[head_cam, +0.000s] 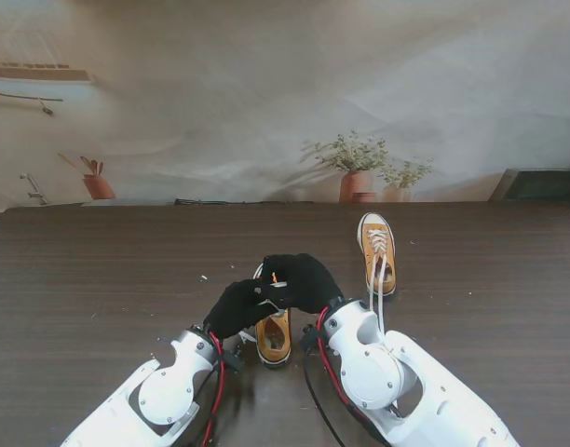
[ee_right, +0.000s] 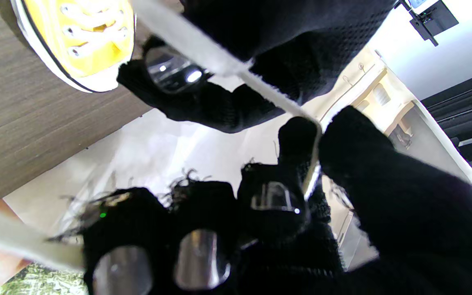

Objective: Tie the shoelaces into a bow on the shoes

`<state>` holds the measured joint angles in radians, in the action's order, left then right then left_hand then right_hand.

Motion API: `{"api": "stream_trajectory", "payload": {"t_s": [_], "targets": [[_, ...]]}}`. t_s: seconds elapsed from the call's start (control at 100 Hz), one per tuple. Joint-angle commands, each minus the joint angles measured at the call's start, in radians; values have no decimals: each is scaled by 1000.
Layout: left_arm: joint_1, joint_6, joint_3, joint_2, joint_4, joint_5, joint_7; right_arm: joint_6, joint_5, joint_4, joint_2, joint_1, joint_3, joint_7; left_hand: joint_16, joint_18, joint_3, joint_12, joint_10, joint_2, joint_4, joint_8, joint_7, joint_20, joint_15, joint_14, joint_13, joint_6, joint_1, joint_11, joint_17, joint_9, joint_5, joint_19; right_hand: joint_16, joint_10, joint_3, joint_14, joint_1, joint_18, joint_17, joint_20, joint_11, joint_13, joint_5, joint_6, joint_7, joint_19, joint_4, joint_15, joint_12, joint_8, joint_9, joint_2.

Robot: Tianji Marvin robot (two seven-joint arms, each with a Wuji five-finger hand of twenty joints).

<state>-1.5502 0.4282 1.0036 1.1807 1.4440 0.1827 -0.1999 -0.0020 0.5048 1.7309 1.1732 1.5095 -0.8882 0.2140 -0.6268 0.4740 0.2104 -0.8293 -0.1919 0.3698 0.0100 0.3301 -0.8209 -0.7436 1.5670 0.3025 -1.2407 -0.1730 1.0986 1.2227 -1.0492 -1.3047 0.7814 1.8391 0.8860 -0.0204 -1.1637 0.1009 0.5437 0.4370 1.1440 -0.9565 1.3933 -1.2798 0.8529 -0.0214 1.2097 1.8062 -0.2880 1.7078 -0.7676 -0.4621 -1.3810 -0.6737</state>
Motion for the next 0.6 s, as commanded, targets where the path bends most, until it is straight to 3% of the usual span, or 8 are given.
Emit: {"api": "stream_trajectory", "payload": {"t_s": [0.0,0.06,0.14,0.16,0.32,0.43,0.59], "targets": [[0,-5,-2,13,9,13,22,-10,19,2,2,10,-5,5,-15,-228,-39,-25,-64,-25,4,30,-56,12,39,-9,-28,64,39,1,-38,-44,21,255,9,-32,-42,-41,10,-27,40,-20,33,-29,-61,60,-41,288,-18,89,-24,47,-64,-25],[-2,-10,0,16,10,23,5,-14,25,4,2,18,-12,12,-15,-228,-42,-24,-60,-22,5,37,-72,12,39,-9,-28,53,42,-1,-38,-45,22,255,12,-29,-53,-49,21,-42,42,-27,31,-29,-92,69,-71,288,-18,90,-26,96,-68,-38],[-9,-20,10,18,16,40,-12,-28,27,5,2,29,-24,24,-15,-228,-42,-23,-61,-24,6,39,-76,13,39,-9,-28,44,43,-4,-38,-48,25,255,21,11,-86,-43,80,-40,42,-43,39,-28,-88,161,-114,288,-12,94,-41,172,-71,-79],[-11,-23,13,17,19,42,-12,-32,27,5,3,32,-27,27,-15,-228,-42,-23,-61,-24,6,39,-77,15,36,20,-27,43,44,-6,-38,-49,26,255,24,23,-92,-39,91,-38,42,-46,40,-28,-82,176,-123,288,-12,94,-44,188,-71,-86],[-21,-33,28,17,33,52,-22,-32,33,18,-3,45,-40,17,-17,-225,-43,-23,-61,-24,6,38,-75,16,35,31,-26,34,47,-7,-38,-50,29,255,35,77,-117,-9,146,-12,40,-59,36,-27,60,329,-163,288,1,95,-57,246,-72,-82],[-24,-34,32,17,36,72,-34,-32,53,24,-13,47,-45,-11,-17,-224,-43,-24,-61,-25,6,39,-74,17,34,31,-26,33,47,-7,-38,-50,29,255,40,74,-136,-15,140,-12,40,-64,46,-27,145,324,-150,288,2,98,-64,225,-72,-105],[-32,-34,41,17,44,87,-46,-64,127,22,-35,42,-55,-55,-18,-224,-43,-24,-60,-28,6,42,-73,18,34,26,-27,31,48,-9,-38,-50,30,255,51,41,-191,-36,102,-16,43,-88,70,-28,157,269,-139,288,6,98,-82,218,-71,-168]]}}
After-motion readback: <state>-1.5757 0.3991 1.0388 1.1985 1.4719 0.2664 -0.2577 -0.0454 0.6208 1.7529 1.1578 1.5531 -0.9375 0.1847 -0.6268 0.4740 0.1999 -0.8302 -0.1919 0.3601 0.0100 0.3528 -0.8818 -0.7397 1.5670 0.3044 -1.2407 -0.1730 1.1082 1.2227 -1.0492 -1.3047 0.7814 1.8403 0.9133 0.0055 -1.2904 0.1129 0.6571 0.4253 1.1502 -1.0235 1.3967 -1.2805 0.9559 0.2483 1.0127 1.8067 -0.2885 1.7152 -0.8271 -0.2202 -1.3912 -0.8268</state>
